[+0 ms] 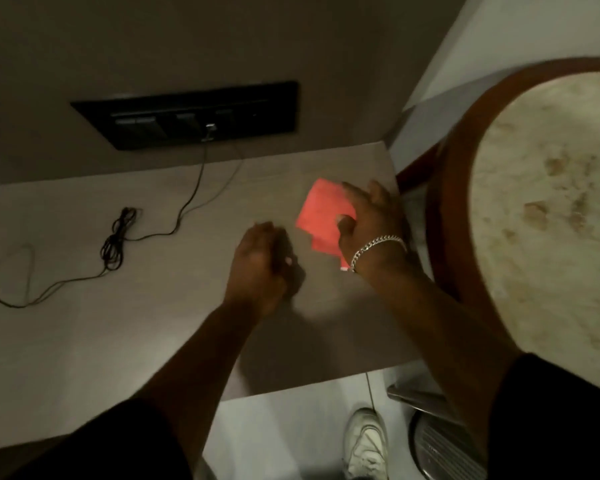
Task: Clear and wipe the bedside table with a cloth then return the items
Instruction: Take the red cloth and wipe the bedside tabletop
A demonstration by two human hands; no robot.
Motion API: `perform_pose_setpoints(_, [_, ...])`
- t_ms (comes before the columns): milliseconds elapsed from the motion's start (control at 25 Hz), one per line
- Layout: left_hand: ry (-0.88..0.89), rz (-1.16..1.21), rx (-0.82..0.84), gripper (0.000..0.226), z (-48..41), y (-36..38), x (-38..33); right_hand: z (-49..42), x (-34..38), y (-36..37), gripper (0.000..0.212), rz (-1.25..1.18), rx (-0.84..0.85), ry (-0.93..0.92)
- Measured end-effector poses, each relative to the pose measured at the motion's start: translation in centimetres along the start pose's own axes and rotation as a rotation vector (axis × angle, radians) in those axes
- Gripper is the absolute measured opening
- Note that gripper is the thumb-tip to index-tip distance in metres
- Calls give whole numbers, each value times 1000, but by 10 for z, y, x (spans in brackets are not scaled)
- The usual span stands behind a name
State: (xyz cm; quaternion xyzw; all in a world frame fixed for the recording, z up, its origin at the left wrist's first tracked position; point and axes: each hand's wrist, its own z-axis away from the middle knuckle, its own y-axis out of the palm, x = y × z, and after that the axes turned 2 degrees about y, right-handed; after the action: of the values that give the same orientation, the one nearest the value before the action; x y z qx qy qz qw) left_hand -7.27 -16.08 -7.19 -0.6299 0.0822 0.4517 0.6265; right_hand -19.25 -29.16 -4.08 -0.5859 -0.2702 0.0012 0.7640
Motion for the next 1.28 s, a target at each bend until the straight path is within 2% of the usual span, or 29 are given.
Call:
perform_pose_setpoints(40, [80,-224,102,65,-3,5,18,-7,-3,16,54,80,42,-29])
perform_pose_setpoints(80, [147,-385,128,70,-9,12,30,-12,-3,32,54,141,82,-67])
perform_pose_setpoints(160, [206,-529,57,74,-32,20,40,-26,-4,57,54,260,101,-113])
perform_pose_setpoints(360, [140,-571,-31,80,-67,30,40,-89,-8,62,54,300,-98,-111])
perform_pose_setpoints(520, [156,-571,-14,81,-65,27,36,-36,-14,61,55,252,-187,-106])
perform_pose_setpoints(640, [148,-578,-19,82,-66,23,38,18,-29,62,48,228,-171,-119])
perform_pose_setpoints(760, [151,-589,-19,82,-65,25,39,-22,-32,53,48,253,-198,-65])
perform_pose_setpoints(920, [140,-627,-16,84,-64,29,39,-77,-32,49,51,271,-155,42])
perform_pose_setpoints(1080, [148,-610,-38,84,-67,28,40,13,-52,61,48,303,-294,-33])
perform_pose_setpoints(1200, [150,-607,-49,83,-66,27,41,112,-79,66,49,306,-204,-45])
perform_pose_setpoints(1280, [162,-596,-50,83,-67,27,40,145,-90,68,48,327,-111,-64])
